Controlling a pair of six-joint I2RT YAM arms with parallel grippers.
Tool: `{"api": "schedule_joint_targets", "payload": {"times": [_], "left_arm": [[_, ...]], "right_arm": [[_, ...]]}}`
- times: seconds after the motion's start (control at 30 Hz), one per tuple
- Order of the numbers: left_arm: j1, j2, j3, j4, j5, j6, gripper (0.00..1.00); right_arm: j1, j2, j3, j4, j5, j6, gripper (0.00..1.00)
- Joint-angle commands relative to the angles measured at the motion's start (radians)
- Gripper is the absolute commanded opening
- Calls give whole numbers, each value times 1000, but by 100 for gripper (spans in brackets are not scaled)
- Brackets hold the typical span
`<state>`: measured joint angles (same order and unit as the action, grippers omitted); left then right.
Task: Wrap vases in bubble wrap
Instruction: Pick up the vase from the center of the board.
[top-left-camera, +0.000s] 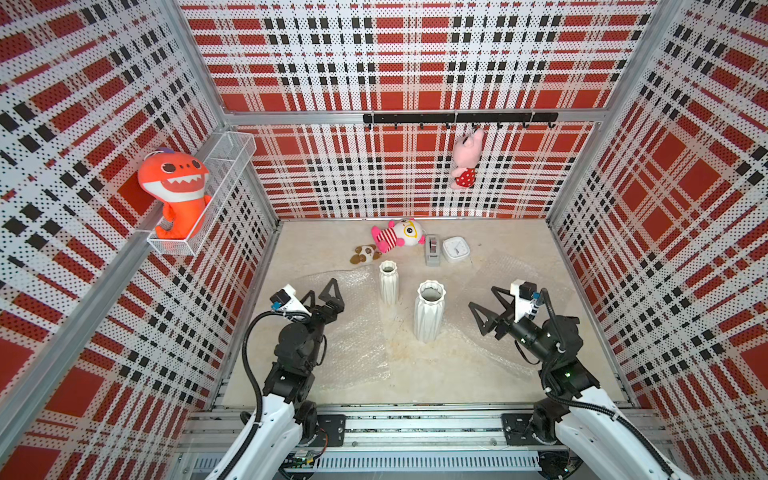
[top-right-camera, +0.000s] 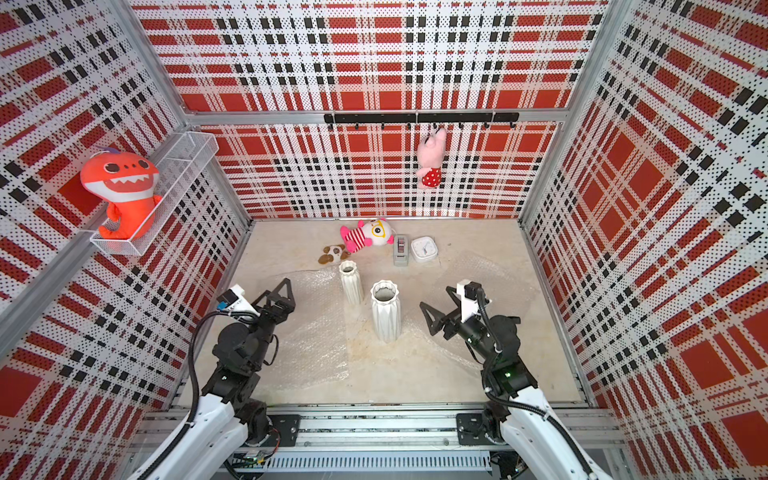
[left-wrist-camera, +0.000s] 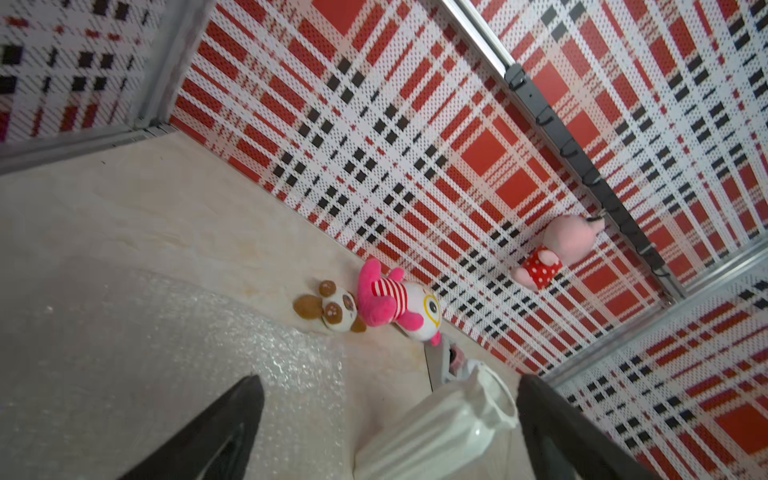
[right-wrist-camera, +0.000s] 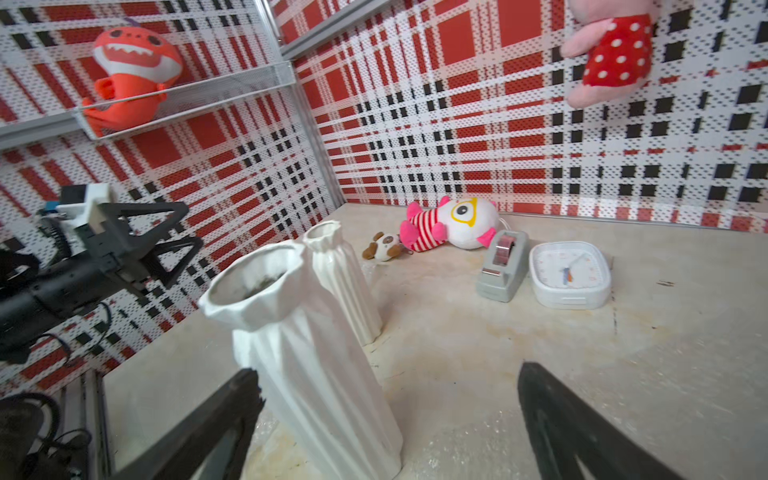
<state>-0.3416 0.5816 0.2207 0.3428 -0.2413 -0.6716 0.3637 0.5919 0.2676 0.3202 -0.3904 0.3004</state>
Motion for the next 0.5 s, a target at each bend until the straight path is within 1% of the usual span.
{"api": "schedule_joint_targets", "payload": {"times": [0.0, 0.07, 0.17, 0.2, 0.27, 0.37, 0.47], "left_arm": [[-117, 20, 47, -65, -116, 23, 98], [-182, 44, 65, -66, -142, 41, 98], [-268, 88, 89, -67, -173, 46, 98], [-300, 104, 94, -65, -186, 43, 98], [-344, 131, 97, -54, -222, 37, 98], [-394, 177, 108, -41, -262, 43, 98], [-425, 210, 115, -17, -271, 52, 98]], "right_arm": [[51, 27, -21, 128, -130, -58, 100], [102, 74, -19, 173, -134, -82, 100], [197, 170, 22, 174, -91, -161, 100], [223, 203, 27, 200, -70, -177, 100], [242, 268, 28, 282, -52, -183, 100], [256, 376, 39, 378, -59, -193, 100], [263, 459, 54, 450, -49, -207, 100]]}}
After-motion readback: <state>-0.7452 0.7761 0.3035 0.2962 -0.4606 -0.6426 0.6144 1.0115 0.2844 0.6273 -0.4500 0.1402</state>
